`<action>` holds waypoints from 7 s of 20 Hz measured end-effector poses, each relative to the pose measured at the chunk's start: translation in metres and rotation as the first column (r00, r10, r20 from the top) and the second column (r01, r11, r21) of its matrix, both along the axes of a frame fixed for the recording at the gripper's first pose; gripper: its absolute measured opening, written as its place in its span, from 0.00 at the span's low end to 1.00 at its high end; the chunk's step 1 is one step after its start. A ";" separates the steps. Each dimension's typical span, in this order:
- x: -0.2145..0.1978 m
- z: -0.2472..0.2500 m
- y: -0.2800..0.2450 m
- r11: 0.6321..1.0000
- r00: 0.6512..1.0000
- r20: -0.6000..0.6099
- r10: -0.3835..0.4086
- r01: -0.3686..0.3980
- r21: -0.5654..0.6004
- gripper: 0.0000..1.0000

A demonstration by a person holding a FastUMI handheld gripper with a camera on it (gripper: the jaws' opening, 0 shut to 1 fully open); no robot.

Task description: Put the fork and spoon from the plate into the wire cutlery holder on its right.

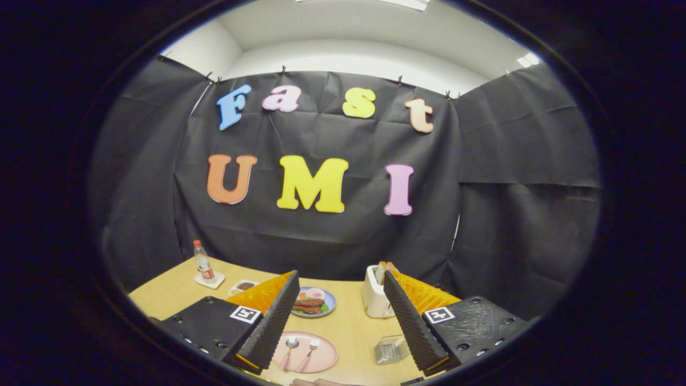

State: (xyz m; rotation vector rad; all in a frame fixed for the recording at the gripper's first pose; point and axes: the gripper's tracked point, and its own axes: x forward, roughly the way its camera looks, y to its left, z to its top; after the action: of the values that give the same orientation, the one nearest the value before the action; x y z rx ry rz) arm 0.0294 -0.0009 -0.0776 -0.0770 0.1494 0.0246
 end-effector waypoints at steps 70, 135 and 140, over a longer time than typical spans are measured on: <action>-0.006 -0.204 -0.182 0.999 0.329 -0.944 -0.002 0.045 0.013 0.06; 0.008 -0.260 0.058 0.996 0.686 -0.721 0.094 -0.058 0.074 0.96; 0.007 -0.300 0.082 0.999 0.668 -0.743 0.048 -0.033 0.035 0.94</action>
State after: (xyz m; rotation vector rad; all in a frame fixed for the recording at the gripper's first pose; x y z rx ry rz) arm 0.0362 0.0814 -0.3777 -0.0472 0.9852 0.1033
